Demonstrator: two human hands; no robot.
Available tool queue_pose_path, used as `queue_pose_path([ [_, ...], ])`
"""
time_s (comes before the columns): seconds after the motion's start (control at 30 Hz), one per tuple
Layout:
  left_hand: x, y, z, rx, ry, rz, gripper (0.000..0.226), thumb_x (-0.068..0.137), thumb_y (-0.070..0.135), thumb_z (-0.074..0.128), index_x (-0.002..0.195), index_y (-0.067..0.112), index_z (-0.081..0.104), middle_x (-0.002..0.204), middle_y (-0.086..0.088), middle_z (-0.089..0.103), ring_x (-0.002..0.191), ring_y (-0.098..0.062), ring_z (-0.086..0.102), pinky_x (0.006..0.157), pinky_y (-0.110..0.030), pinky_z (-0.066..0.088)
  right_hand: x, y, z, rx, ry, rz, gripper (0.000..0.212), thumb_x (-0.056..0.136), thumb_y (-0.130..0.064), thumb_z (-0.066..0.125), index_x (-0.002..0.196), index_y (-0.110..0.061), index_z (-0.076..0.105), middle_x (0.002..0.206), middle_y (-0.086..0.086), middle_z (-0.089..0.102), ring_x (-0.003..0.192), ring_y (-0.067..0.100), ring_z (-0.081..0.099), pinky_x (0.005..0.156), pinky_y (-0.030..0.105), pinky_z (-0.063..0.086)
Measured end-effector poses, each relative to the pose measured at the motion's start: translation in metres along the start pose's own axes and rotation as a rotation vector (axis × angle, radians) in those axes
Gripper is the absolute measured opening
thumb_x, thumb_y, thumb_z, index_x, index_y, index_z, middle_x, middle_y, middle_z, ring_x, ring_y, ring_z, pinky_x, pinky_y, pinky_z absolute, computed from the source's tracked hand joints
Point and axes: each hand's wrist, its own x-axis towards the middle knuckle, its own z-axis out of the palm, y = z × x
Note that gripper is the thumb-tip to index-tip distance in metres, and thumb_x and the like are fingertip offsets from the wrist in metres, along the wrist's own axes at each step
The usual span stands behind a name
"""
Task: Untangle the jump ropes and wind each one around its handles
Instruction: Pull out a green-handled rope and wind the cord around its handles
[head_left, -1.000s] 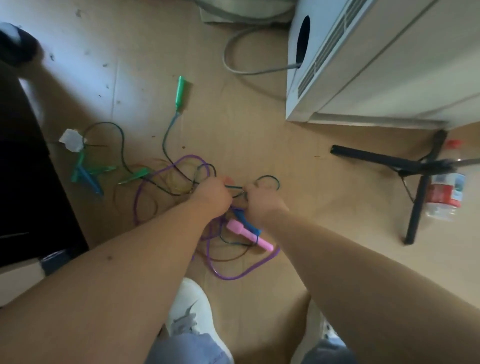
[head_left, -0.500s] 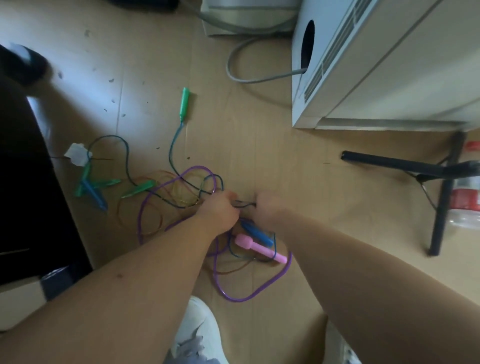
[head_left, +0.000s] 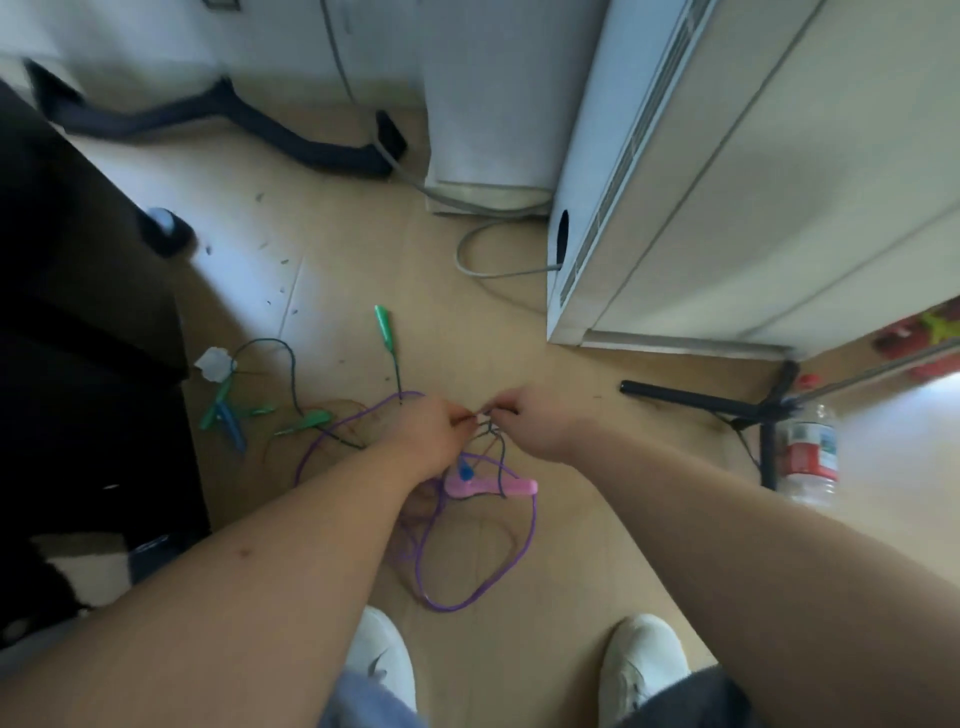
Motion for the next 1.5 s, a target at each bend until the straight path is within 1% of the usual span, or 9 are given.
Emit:
queue_pose_path([
  [0.1, -0.03, 0.016, -0.02, -0.048, 0.082, 0.049, 0.028, 0.101, 0.035, 0.052, 0.112, 0.022, 0.075, 0.098, -0.008, 0.073, 0.09, -0.021, 0.065, 0.063, -0.026, 0.031, -0.036, -0.02, -0.022, -0.082, 0.053, -0.044, 0.035, 0.104, -0.029, 0.044, 0.131, -0.025, 0.065, 0.128, 0.002, 0.067, 0.117, 0.026, 0.061, 0.094, 0.033, 0.048],
  [0.27, -0.086, 0.046, -0.052, -0.19, 0.186, 0.115, 0.023, 0.1, 0.033, 0.055, 0.104, 0.022, 0.074, 0.084, 0.005, 0.07, 0.083, -0.016, 0.066, 0.068, -0.025, 0.042, -0.1, -0.056, -0.05, -0.134, 0.201, -0.135, 0.033, 0.104, -0.031, 0.044, 0.126, -0.021, 0.068, 0.124, 0.005, 0.069, 0.117, 0.027, 0.059, 0.091, 0.033, 0.046],
  [0.47, -0.148, 0.086, -0.084, -0.506, 0.292, 0.235, 0.015, 0.099, 0.022, 0.057, 0.101, 0.023, 0.073, 0.089, -0.002, 0.075, 0.075, -0.017, 0.074, 0.071, -0.034, 0.06, -0.163, -0.083, -0.067, -0.218, 0.244, -0.158, 0.02, 0.1, -0.03, 0.045, 0.092, -0.022, 0.061, 0.095, 0.005, 0.065, 0.095, 0.028, 0.061, 0.077, 0.034, 0.047],
  [0.73, -0.225, 0.139, -0.115, -0.866, 0.294, 0.29, 0.016, 0.1, 0.013, 0.057, 0.11, 0.013, 0.07, 0.108, -0.011, 0.072, 0.093, -0.03, 0.074, 0.083, -0.041, 0.061, -0.226, -0.102, -0.073, 0.182, 0.454, -0.189, 0.032, 0.08, -0.036, 0.079, 0.099, -0.025, 0.057, 0.089, -0.004, 0.063, 0.077, 0.016, 0.06, 0.073, 0.031, 0.051],
  [0.87, -0.256, 0.155, -0.132, -1.104, 0.299, 0.352, 0.013, 0.099, 0.016, 0.059, 0.106, 0.012, 0.068, 0.099, -0.012, 0.073, 0.089, -0.028, 0.074, 0.077, -0.037, 0.062, -0.248, -0.11, -0.077, 0.183, 0.367, -0.195, 0.028, 0.088, -0.034, 0.073, 0.113, -0.03, 0.061, 0.079, -0.002, 0.066, 0.064, 0.011, 0.061, 0.058, 0.024, 0.047],
  [1.0, -0.272, 0.173, -0.151, -1.409, 0.258, 0.372, 0.012, 0.1, 0.016, 0.058, 0.109, 0.01, 0.063, 0.087, -0.009, 0.072, 0.08, -0.025, 0.074, 0.075, -0.035, 0.063, -0.265, -0.113, -0.078, 0.08, 0.296, -0.19, 0.018, 0.098, -0.033, 0.06, 0.096, -0.016, 0.068, 0.075, -0.004, 0.062, 0.066, 0.012, 0.057, 0.059, 0.022, 0.047],
  [1.23, -0.282, 0.169, -0.146, -0.895, 0.188, 0.234, 0.055, 0.095, -0.001, 0.046, 0.147, 0.017, 0.042, 0.125, -0.008, 0.059, 0.11, -0.025, 0.059, 0.093, -0.045, 0.052, -0.281, -0.13, -0.109, 0.149, 0.453, -0.267, 0.026, 0.102, -0.037, 0.05, 0.102, -0.021, 0.072, 0.093, -0.003, 0.07, 0.081, 0.014, 0.062, 0.068, 0.026, 0.046],
  [1.4, -0.278, 0.156, -0.115, -0.65, 0.165, 0.227, 0.045, 0.096, 0.016, 0.058, 0.139, 0.027, 0.049, 0.124, -0.001, 0.065, 0.106, -0.014, 0.059, 0.078, -0.03, 0.047, -0.276, -0.147, -0.129, 0.487, 0.509, -0.281, 0.035, 0.102, -0.034, 0.046, 0.083, -0.013, 0.068, 0.083, 0.009, 0.074, 0.078, 0.027, 0.069, 0.086, 0.046, 0.058],
  [1.5, -0.27, 0.147, -0.106, -0.62, 0.133, 0.277, 0.036, 0.097, 0.024, 0.06, 0.133, 0.026, 0.054, 0.117, 0.004, 0.07, 0.105, -0.009, 0.063, 0.081, -0.022, 0.045, -0.274, -0.151, -0.14, 0.689, 0.502, -0.302, 0.034, 0.104, -0.032, 0.044, 0.083, -0.011, 0.06, 0.065, 0.008, 0.062, 0.062, 0.029, 0.062, 0.067, 0.04, 0.056],
])
